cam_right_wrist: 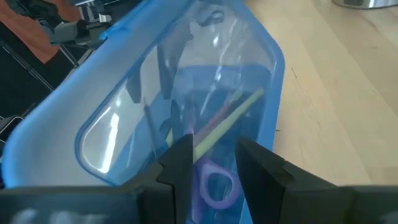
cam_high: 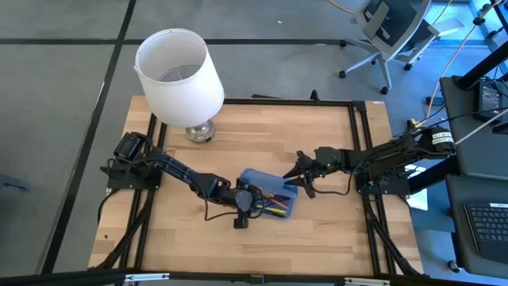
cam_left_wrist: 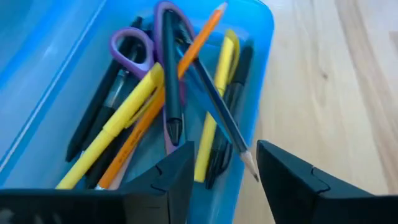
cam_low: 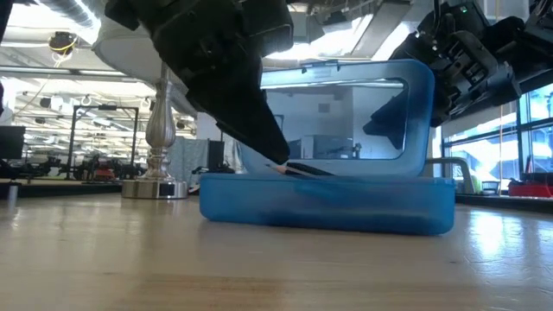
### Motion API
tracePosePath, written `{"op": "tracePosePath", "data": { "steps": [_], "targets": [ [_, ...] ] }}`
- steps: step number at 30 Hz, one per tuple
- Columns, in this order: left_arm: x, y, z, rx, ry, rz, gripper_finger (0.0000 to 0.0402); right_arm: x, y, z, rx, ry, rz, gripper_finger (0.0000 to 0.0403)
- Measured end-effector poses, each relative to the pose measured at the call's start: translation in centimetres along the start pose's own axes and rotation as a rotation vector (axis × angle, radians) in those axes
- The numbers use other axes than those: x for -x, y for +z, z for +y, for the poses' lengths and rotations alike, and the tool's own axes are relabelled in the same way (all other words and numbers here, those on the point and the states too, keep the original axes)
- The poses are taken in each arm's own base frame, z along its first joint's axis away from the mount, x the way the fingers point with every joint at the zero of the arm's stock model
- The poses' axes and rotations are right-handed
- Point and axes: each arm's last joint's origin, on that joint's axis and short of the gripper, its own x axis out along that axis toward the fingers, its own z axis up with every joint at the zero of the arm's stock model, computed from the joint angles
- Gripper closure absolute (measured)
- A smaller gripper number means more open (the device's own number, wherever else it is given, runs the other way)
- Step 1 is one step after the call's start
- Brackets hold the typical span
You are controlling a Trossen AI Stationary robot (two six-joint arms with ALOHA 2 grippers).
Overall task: Pick & place school supplies into a supply box
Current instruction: Close the blue supply box
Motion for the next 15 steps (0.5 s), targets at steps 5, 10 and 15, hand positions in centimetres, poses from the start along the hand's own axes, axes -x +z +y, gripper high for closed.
{"op": "tracePosePath", "data": {
  "steps": [5, 10, 15],
  "targets": [
    [0.0, 0.03, 0.13, -0.001, 0.05, -0.015, 0.0239, 0.0, 0.0, 0.0, -0.003, 0.0, 0.0, 0.0279],
    [-0.01, -0.01, 0.06, -0.065, 0.023, -0.005, 0.0236, 0.0, 0.0, 0.0, -0.004, 0.0, 0.0, 0.0279],
    [-0.01, -0.01, 0.03, -0.08, 0.02, -0.005, 0.0238, 0.0, 0.0, 0.0, -0.004, 0.0, 0.0, 0.0279]
  ]
}}
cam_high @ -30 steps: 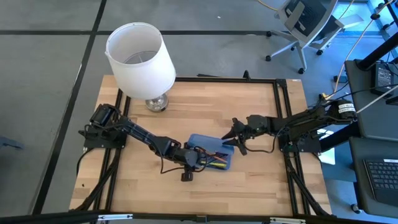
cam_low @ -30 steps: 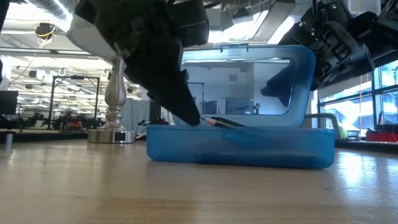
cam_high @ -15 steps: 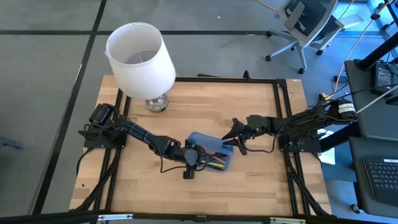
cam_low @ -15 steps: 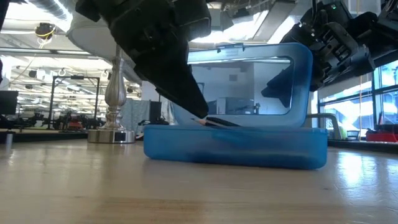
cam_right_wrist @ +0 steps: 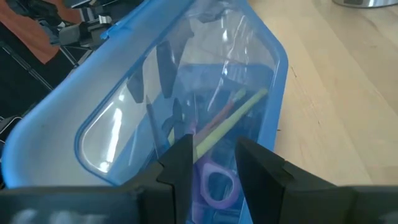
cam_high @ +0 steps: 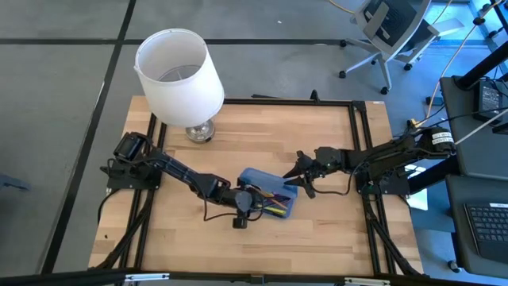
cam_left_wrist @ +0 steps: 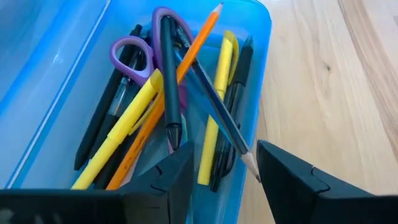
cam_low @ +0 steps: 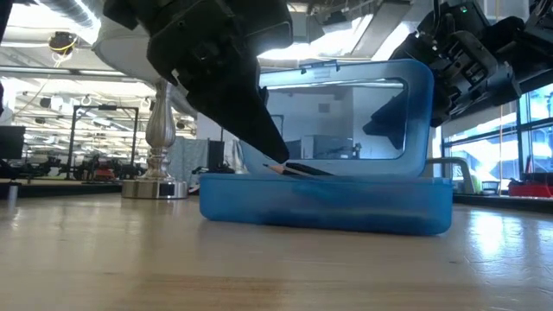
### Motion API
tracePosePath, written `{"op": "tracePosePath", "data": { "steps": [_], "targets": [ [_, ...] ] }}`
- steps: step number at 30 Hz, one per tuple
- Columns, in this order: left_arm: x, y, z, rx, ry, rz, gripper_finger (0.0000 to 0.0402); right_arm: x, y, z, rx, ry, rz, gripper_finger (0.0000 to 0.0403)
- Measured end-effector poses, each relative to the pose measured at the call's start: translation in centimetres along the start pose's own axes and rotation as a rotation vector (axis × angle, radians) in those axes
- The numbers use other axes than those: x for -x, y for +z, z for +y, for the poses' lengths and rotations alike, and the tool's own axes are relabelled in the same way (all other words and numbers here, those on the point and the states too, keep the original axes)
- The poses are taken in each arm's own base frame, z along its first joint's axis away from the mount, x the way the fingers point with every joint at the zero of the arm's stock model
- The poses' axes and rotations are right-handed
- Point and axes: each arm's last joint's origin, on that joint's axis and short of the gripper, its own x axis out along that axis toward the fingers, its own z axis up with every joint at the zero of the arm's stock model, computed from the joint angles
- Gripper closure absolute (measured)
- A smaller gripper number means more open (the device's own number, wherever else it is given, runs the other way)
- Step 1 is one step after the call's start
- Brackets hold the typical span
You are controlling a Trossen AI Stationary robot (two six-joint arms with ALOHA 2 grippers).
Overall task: Pick & place school supplies into a supply box
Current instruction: Close the blue supply box
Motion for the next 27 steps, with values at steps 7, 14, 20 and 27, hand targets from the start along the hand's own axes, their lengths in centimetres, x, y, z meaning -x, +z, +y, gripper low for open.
{"op": "tracePosePath", "data": {
  "steps": [7, 14, 20, 27],
  "targets": [
    [0.4, 0.4, -0.3, 0.006, -0.089, -0.014, 0.0238, 0.0, 0.0, 0.0, 0.0, 0.0, 0.0, 0.0279],
    [1.1, 0.6, -0.8, 0.005, -0.101, -0.034, 0.0239, -0.1, 0.5, 0.1, 0.011, 0.004, -0.015, 0.0279],
    [1.3, 0.6, -1.2, 0.047, -0.193, -0.018, 0.0238, -0.3, 1.4, 0.3, 0.039, 0.01, -0.04, 0.0279],
    [1.4, 0.6, -1.6, 0.09, -0.332, 0.025, 0.0236, -0.3, 1.6, 0.3, 0.038, 0.023, -0.044, 0.0279]
  ]
}}
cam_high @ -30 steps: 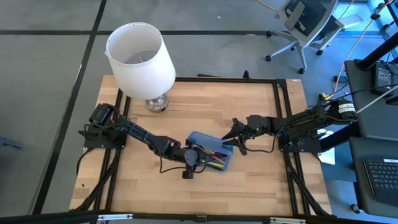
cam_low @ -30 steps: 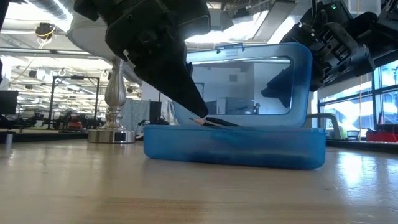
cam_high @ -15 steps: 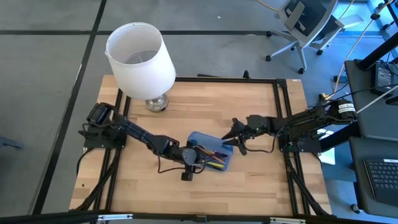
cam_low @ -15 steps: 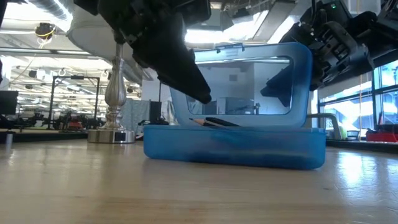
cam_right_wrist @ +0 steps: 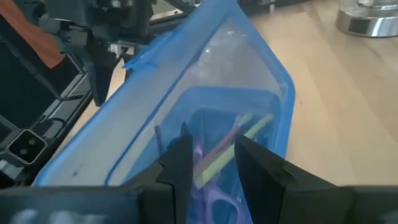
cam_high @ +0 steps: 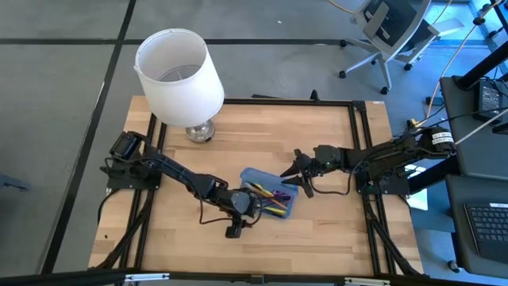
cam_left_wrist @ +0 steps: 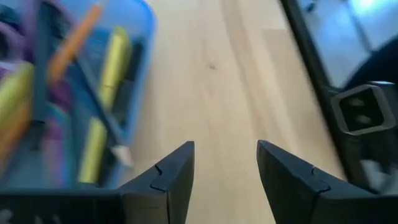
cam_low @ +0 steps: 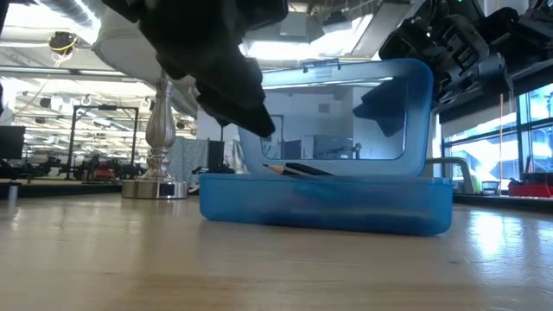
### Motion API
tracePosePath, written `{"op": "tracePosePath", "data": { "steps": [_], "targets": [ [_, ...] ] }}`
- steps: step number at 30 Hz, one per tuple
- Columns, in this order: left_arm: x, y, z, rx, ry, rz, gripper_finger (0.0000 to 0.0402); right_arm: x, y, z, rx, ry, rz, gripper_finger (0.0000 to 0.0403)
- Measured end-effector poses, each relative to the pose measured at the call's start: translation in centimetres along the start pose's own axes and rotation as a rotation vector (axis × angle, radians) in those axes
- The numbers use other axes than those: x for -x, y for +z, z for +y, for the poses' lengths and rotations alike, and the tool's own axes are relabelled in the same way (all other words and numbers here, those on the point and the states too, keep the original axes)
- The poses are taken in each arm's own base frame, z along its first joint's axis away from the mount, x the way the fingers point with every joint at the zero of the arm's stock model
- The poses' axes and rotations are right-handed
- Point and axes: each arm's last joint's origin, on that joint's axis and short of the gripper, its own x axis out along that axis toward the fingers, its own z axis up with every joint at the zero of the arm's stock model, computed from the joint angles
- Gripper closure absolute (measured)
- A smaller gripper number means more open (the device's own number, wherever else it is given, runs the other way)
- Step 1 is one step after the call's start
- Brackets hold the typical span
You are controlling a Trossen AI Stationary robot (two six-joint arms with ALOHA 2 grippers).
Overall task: Pick & place school supplies into a supply box
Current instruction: Close the blue supply box
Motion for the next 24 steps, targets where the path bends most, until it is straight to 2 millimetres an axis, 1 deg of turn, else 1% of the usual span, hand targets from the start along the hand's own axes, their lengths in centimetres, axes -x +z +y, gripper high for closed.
{"op": "tracePosePath", "data": {
  "steps": [7, 11, 18, 24],
  "targets": [
    [0.0, -0.2, -0.5, 0.133, -0.167, 0.074, 0.0237, -0.2, -0.2, 0.9, 0.008, 0.063, 0.016, 0.0279],
    [0.1, -0.4, -0.8, 0.294, -0.281, 0.149, 0.0236, -0.3, -0.4, 1.8, 0.018, 0.098, 0.027, 0.0279],
    [0.4, -0.8, -2.2, 0.608, -0.48, 0.365, 0.0237, -0.5, -0.8, 3.3, 0.017, 0.152, 0.045, 0.0279],
    [1.0, -1.4, -4.2, 0.807, -0.656, 0.656, 0.0236, -0.5, -1.0, 3.9, 0.028, 0.159, 0.049, 0.0279]
  ]
}}
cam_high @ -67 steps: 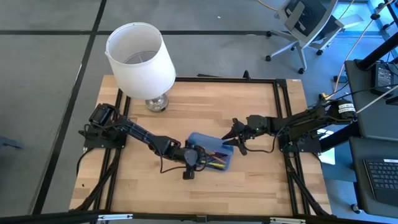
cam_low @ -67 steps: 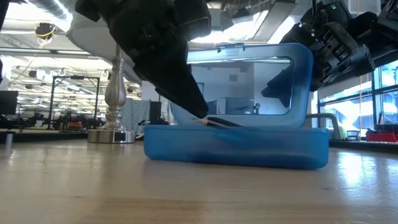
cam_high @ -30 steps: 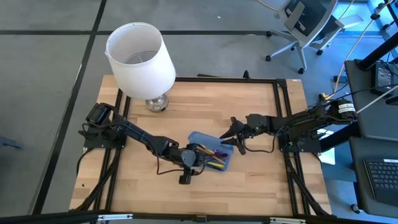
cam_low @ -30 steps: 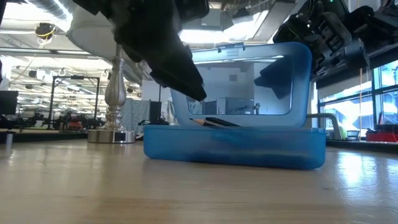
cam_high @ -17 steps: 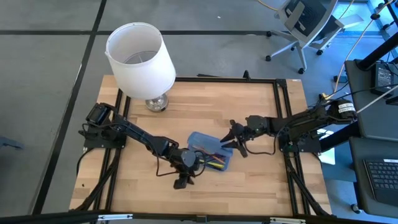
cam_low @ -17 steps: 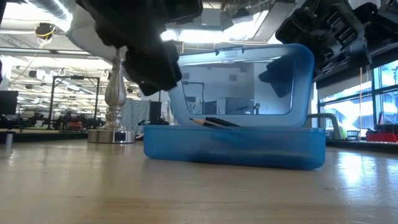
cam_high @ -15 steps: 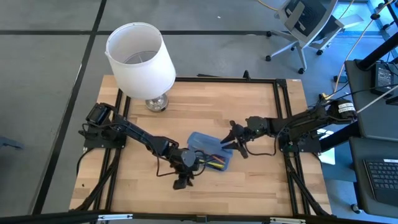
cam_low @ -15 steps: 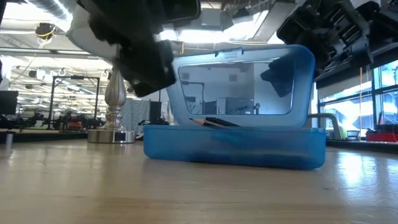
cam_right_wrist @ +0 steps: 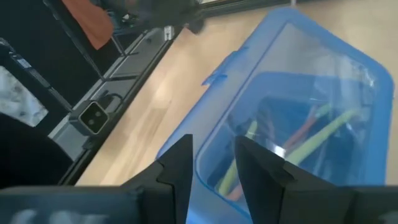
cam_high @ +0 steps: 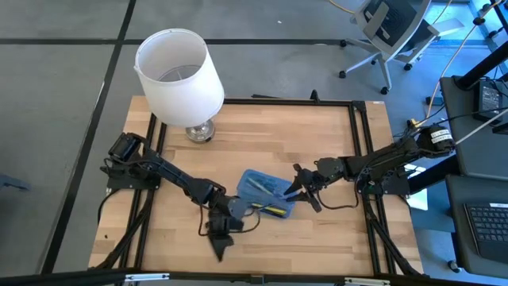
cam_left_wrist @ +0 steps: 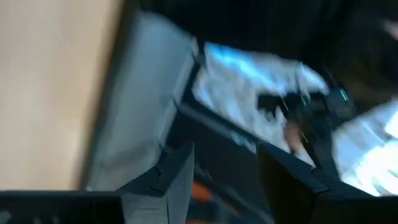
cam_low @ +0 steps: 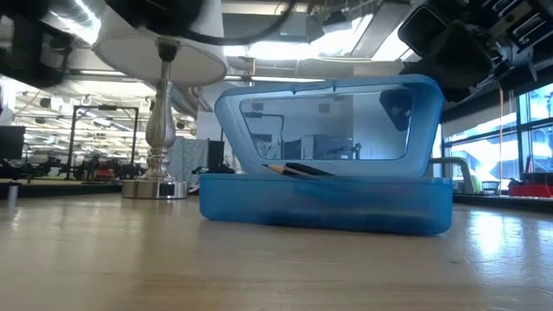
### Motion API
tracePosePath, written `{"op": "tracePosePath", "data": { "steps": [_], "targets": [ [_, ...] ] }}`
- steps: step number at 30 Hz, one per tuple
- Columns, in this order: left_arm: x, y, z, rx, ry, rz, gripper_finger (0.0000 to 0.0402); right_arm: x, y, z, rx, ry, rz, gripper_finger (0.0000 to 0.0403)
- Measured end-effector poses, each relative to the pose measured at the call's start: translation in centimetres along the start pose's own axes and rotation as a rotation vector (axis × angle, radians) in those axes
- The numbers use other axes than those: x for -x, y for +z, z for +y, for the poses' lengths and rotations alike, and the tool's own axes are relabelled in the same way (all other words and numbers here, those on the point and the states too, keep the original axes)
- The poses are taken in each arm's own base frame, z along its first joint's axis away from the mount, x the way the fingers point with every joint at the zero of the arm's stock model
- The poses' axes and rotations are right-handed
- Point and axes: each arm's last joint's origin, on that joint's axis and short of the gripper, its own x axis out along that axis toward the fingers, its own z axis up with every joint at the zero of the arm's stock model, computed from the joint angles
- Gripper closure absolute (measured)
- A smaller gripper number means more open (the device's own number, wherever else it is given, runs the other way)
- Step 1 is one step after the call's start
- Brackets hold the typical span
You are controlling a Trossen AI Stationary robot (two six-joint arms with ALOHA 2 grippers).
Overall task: Pick & place school supplies into a supply box
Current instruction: Close the blue supply box
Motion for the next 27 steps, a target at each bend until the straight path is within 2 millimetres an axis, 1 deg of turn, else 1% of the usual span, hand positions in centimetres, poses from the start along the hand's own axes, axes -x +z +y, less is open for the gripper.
{"op": "tracePosePath", "data": {
  "steps": [3, 5, 8, 11, 15, 19, 24, 27],
  "targets": [
    [-0.5, -0.9, -0.3, 0.094, -0.031, 0.144, 0.0238, 0.0, 0.0, 0.1, 0.003, -0.014, -0.003, 0.0279],
    [-0.7, -1.4, -0.6, 0.139, -0.037, 0.193, 0.0237, -0.1, -0.1, 0.2, 0.004, -0.012, -0.002, 0.0279],
    [-0.6, -1.9, -1.2, 0.149, -0.046, 0.211, 0.0235, -0.1, -0.1, 0.3, 0.005, -0.009, -0.001, 0.0279],
    [-0.2, -2.2, -1.8, 0.125, -0.055, 0.175, 0.0237, -0.1, -0.1, 0.4, 0.013, -0.019, -0.003, 0.0279],
    [1.0, -1.5, -2.1, 0.097, -0.073, 0.062, 0.0237, -0.4, -0.5, 0.8, 0.04, -0.022, 0.013, 0.0279],
    [2.6, -0.6, -3.3, -0.096, -0.14, -0.087, 0.0236, -1.1, -1.4, 1.0, 0.045, -0.022, 0.059, 0.0279],
    [5.9, 1.0, -4.5, -0.354, -0.227, -0.301, 0.0237, -1.9, -2.4, 1.1, 0.048, -0.041, 0.096, 0.0279],
    [8.2, 2.3, -4.3, -0.463, -0.206, -0.477, 0.0235, -2.3, -2.8, 1.0, 0.046, -0.043, 0.118, 0.0279]
  ]
}}
